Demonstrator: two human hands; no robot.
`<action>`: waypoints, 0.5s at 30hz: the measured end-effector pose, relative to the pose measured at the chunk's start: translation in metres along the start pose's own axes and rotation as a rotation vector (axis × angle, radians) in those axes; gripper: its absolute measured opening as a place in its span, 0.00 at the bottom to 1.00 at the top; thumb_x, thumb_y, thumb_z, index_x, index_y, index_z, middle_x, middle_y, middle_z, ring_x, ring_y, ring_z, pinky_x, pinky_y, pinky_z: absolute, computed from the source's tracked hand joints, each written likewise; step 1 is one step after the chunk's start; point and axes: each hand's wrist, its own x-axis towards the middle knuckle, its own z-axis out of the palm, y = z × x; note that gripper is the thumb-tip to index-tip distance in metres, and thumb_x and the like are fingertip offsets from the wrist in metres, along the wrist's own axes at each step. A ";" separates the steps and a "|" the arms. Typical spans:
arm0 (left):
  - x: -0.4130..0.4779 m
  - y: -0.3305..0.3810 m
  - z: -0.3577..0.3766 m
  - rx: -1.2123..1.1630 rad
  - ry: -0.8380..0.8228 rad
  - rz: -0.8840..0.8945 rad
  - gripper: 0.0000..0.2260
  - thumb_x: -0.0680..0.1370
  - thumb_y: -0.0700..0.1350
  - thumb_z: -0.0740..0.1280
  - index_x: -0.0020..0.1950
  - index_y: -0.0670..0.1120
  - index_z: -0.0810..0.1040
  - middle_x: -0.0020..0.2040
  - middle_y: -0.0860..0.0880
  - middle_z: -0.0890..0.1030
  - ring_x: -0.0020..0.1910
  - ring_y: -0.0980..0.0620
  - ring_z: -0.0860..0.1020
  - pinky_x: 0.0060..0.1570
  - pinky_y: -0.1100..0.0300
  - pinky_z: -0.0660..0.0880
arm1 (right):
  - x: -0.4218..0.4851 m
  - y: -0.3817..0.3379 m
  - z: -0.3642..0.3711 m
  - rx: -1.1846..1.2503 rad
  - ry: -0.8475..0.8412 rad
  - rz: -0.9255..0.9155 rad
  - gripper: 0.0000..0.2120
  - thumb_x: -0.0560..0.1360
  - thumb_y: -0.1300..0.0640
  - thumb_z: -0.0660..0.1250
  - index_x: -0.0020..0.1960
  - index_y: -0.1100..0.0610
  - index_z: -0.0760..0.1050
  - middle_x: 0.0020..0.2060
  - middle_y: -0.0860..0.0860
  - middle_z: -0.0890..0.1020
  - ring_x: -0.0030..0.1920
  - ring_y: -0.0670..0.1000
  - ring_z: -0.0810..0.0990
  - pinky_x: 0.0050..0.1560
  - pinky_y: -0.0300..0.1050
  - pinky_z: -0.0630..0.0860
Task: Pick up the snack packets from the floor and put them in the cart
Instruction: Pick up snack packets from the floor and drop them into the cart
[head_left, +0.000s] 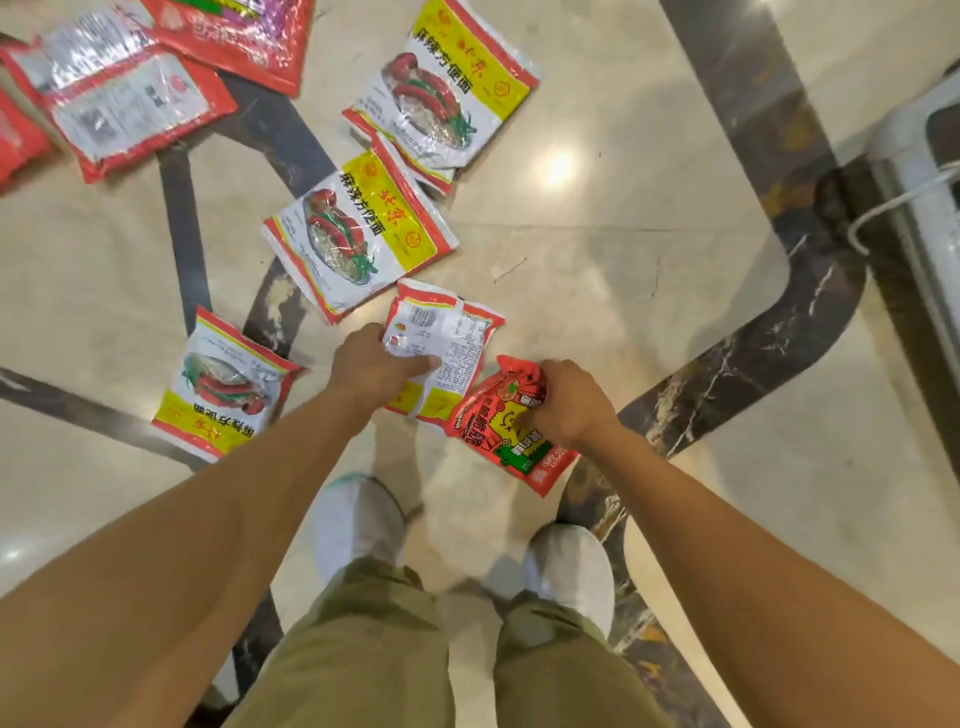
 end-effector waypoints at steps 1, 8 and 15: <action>-0.005 -0.001 -0.003 -0.025 -0.029 0.003 0.30 0.56 0.59 0.81 0.55 0.50 0.85 0.51 0.53 0.87 0.51 0.50 0.85 0.57 0.44 0.81 | -0.005 0.001 -0.002 0.023 -0.006 0.000 0.18 0.68 0.54 0.77 0.55 0.52 0.76 0.49 0.50 0.82 0.48 0.54 0.80 0.47 0.49 0.78; -0.066 0.009 -0.033 -0.190 -0.107 0.088 0.22 0.71 0.39 0.81 0.62 0.51 0.83 0.54 0.55 0.87 0.51 0.57 0.85 0.53 0.57 0.81 | -0.065 0.000 -0.022 0.171 0.053 0.008 0.19 0.73 0.56 0.75 0.62 0.54 0.74 0.53 0.53 0.83 0.48 0.55 0.79 0.47 0.47 0.74; -0.162 0.055 -0.109 -0.328 -0.056 0.128 0.22 0.77 0.38 0.75 0.68 0.51 0.76 0.58 0.55 0.84 0.53 0.59 0.83 0.51 0.63 0.80 | -0.174 -0.032 -0.087 0.450 0.167 0.052 0.22 0.74 0.58 0.77 0.65 0.53 0.75 0.56 0.51 0.85 0.57 0.55 0.83 0.61 0.55 0.79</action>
